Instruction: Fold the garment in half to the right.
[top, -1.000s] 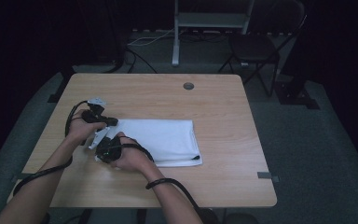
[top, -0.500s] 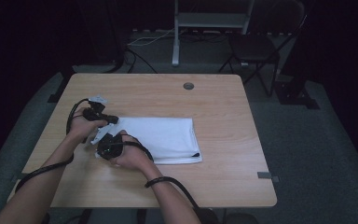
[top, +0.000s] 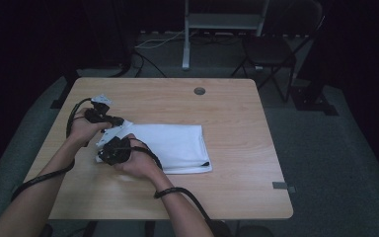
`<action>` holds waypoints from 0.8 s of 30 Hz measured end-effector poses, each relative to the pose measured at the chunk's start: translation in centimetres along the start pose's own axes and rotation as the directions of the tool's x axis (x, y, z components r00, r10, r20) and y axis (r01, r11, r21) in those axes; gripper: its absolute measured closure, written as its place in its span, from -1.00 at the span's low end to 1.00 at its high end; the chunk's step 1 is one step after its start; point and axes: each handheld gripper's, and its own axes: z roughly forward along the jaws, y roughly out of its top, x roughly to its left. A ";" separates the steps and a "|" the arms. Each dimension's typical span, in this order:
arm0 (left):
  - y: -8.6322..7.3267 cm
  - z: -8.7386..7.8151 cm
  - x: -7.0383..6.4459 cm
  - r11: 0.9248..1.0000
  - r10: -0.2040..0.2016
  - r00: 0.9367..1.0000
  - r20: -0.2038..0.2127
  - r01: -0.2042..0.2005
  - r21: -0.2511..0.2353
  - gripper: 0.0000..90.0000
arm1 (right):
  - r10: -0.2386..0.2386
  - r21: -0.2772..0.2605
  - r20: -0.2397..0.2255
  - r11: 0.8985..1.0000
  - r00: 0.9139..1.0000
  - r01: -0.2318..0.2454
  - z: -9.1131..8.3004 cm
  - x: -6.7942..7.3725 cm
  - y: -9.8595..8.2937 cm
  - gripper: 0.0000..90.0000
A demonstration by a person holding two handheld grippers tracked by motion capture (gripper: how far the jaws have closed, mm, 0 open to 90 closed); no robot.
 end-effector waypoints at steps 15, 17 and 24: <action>1.7 -1.9 0.2 1.000 0.001 0.999 -0.037 -0.001 0.002 0.88 | 0.058 -0.112 -0.015 0.992 0.998 -0.060 -1.9 -1.0 1.5 0.73; 2.0 -2.1 0.1 1.000 0.005 0.999 -0.040 -0.005 0.002 0.88 | 0.064 -0.120 -0.020 0.991 0.998 -0.066 -2.0 -1.0 1.6 0.73; 2.7 -2.8 -0.1 1.000 0.019 0.998 -0.052 -0.019 -0.001 0.88 | 0.070 -0.140 -0.027 0.987 0.997 -0.073 -2.2 -1.1 2.1 0.73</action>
